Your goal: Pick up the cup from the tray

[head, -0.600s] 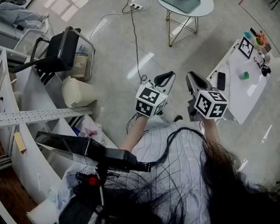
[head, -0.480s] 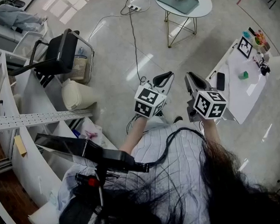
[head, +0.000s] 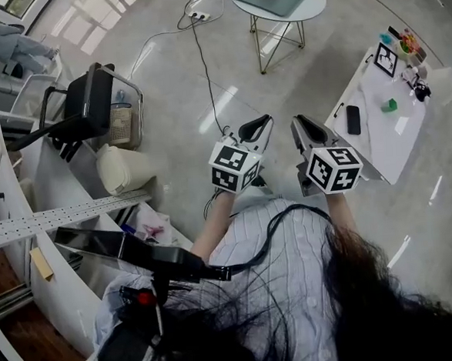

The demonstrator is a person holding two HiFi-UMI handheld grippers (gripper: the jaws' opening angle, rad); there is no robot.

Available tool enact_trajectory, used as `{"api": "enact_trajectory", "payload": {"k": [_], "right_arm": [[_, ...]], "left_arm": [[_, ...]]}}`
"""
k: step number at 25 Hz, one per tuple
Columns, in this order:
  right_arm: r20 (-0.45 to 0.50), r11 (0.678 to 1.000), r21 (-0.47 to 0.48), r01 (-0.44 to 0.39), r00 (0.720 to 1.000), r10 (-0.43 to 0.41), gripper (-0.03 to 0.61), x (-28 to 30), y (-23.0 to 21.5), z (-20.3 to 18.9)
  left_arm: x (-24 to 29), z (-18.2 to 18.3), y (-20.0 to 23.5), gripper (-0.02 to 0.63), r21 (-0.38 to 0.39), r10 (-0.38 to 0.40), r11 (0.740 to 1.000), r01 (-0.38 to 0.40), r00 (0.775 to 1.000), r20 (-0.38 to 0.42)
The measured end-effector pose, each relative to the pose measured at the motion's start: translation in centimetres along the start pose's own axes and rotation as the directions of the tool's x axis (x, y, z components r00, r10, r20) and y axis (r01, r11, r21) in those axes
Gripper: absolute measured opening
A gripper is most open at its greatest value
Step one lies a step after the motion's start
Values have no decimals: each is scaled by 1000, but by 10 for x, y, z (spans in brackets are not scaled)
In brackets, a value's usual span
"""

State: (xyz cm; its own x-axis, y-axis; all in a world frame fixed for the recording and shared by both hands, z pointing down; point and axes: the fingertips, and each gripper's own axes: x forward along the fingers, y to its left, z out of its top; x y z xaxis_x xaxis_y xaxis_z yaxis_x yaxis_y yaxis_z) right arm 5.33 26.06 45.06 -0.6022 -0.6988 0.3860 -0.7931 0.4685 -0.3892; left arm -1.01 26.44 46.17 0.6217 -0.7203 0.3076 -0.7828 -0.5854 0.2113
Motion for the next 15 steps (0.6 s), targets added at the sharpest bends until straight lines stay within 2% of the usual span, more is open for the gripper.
{"api": "enact_trajectory", "payload": {"k": [9, 15], "right_arm": [[-4, 997, 29, 70, 998, -70, 64, 8, -33, 3], [-1, 996, 43, 75, 997, -75, 64, 37, -56, 23]], "left_arm": [[26, -10, 7, 32, -15, -47, 999, 46, 998, -47], [54, 5, 32, 32, -11, -42, 999, 41, 998, -47]]}}
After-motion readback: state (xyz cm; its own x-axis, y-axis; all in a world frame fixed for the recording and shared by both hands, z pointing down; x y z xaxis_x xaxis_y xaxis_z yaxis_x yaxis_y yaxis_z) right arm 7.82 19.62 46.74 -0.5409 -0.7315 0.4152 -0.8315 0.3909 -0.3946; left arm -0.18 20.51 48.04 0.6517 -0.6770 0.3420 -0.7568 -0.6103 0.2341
